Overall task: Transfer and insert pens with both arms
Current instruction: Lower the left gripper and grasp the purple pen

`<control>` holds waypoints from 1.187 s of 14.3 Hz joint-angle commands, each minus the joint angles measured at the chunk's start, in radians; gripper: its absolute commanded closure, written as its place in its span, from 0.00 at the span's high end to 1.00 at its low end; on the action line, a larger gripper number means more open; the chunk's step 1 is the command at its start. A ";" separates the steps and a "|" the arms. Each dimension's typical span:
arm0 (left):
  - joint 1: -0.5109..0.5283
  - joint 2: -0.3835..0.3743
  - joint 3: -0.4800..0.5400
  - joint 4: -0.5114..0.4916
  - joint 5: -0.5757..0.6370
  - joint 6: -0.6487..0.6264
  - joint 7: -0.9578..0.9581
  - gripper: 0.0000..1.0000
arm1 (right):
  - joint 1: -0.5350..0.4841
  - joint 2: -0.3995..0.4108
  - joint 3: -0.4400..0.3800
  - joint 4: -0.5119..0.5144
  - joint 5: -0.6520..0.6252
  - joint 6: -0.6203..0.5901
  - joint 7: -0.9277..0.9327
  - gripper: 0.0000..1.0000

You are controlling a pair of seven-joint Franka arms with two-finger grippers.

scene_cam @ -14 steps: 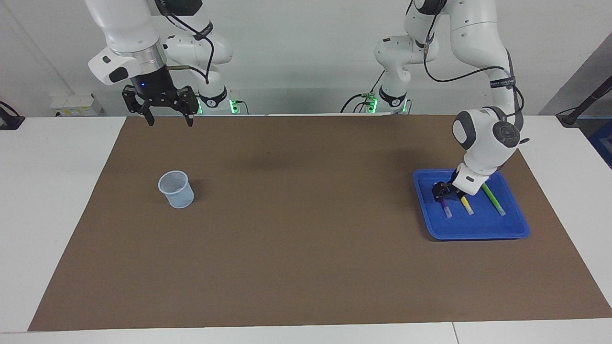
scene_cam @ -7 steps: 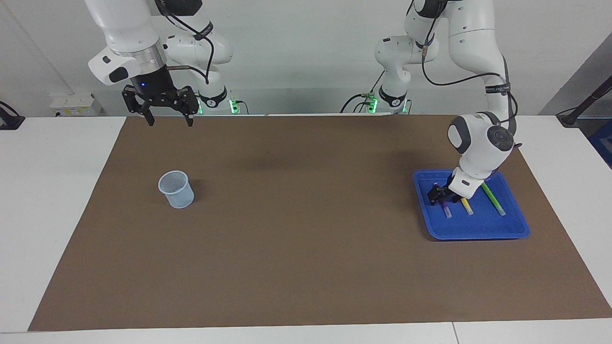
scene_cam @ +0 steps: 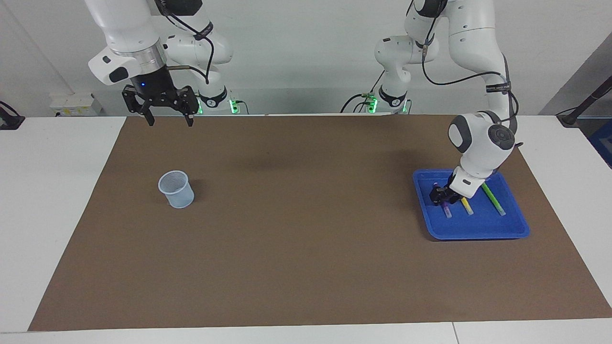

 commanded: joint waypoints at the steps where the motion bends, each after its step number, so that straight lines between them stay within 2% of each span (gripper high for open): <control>1: -0.012 0.018 0.004 -0.016 -0.014 0.027 -0.011 0.17 | -0.008 -0.009 0.004 -0.010 -0.008 0.007 0.006 1.00; 4: -0.017 0.018 0.004 -0.016 -0.016 0.027 -0.031 0.02 | -0.008 -0.011 0.004 -0.010 -0.008 0.007 0.006 1.00; 9: -0.017 0.018 0.006 -0.012 -0.014 0.020 -0.024 0.00 | -0.009 -0.011 0.004 -0.010 -0.008 0.007 0.006 1.00; 10: -0.017 0.018 0.006 -0.012 -0.014 0.022 -0.017 0.15 | -0.008 -0.011 0.004 -0.010 -0.008 0.007 0.006 1.00; 11: -0.017 0.018 0.006 -0.012 -0.014 0.025 -0.017 0.46 | -0.008 -0.011 0.004 -0.010 -0.008 0.007 0.006 1.00; 12: -0.017 0.018 0.004 -0.013 -0.014 0.027 -0.017 0.72 | -0.008 -0.009 0.004 -0.010 -0.008 0.007 0.006 1.00; 13: -0.020 0.018 0.004 -0.012 -0.014 0.031 -0.022 0.89 | -0.008 -0.009 0.004 -0.010 -0.008 0.007 0.006 1.00; 14: -0.020 0.019 0.004 -0.009 -0.014 0.030 -0.028 0.92 | -0.008 -0.011 0.004 -0.010 -0.008 0.007 0.006 1.00; 17: -0.018 0.018 0.004 0.022 -0.014 0.011 -0.030 0.93 | -0.008 -0.009 0.004 -0.010 -0.008 0.007 0.006 1.00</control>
